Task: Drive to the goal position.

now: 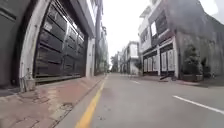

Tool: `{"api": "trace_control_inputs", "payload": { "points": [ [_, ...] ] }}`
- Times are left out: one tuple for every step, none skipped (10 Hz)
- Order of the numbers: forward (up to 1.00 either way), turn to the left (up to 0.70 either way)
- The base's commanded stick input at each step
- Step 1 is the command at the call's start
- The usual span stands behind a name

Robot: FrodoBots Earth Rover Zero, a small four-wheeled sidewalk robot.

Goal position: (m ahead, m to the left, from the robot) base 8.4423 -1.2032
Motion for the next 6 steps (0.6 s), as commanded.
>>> {"api": "trace_control_inputs", "payload": {
  "points": [
    [0.85, 0.01],
    [0.85, 0.01],
    [0.85, 0.01],
    [0.85, 0.01],
    [0.85, -0.08],
    [0.85, -0.32]
  ]
}}
